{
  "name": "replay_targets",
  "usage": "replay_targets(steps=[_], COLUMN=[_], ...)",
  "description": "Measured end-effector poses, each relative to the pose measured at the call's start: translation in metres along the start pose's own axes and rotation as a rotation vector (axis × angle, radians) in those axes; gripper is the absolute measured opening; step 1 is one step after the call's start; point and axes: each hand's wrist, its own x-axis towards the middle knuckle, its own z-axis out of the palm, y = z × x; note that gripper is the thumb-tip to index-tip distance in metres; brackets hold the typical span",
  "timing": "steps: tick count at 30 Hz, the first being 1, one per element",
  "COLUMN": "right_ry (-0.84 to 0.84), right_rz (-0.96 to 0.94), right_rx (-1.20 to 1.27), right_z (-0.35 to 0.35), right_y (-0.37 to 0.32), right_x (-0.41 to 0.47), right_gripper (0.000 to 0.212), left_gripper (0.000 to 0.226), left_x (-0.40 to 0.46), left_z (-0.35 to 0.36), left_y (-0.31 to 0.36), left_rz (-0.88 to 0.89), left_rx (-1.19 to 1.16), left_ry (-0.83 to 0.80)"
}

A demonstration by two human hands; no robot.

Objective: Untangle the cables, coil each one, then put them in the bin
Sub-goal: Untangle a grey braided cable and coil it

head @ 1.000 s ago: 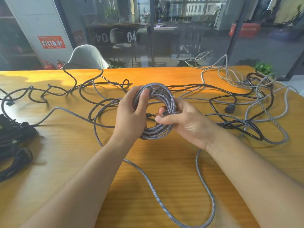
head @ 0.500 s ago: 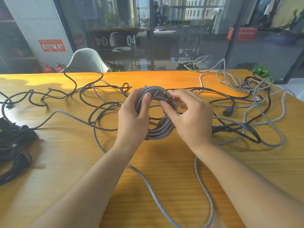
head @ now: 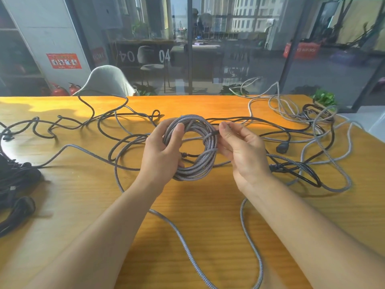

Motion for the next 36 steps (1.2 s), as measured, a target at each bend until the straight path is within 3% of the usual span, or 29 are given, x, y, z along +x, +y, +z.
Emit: replay_targets(steps=[5, 9, 16, 21, 26, 36], right_ry=[-0.024, -0.001, -0.102, -0.112, -0.146, -0.154], right_rz=[-0.017, -0.104, -0.535, -0.483, -0.506, -0.668], right_rx=[-0.101, -0.220, -0.644, -0.627, -0.614, -0.727], right_z=[-0.003, -0.008, -0.013, -0.011, -0.011, -0.014], right_y=[0.003, 0.005, 0.010, 0.012, 0.007, 0.011], right_x=[0.003, 0.006, 0.008, 0.009, 0.008, 0.008], right_gripper=[0.028, 0.026, 0.015, 0.028, 0.018, 0.021], left_gripper=[0.023, 0.026, 0.025, 0.031, 0.031, 0.031], left_x=[0.000, -0.002, -0.005, -0.007, -0.006, -0.007], left_z=[-0.005, 0.000, 0.006, 0.007, 0.007, 0.007], left_y=[-0.003, -0.003, 0.003, 0.002, 0.002, 0.004], left_rz=[0.000, 0.013, 0.020, 0.069, 0.051, 0.007], left_rx=[-0.006, -0.008, -0.051, -0.040, -0.046, -0.089], left_ry=[-0.045, -0.118, -0.180, -0.203, -0.244, -0.256])
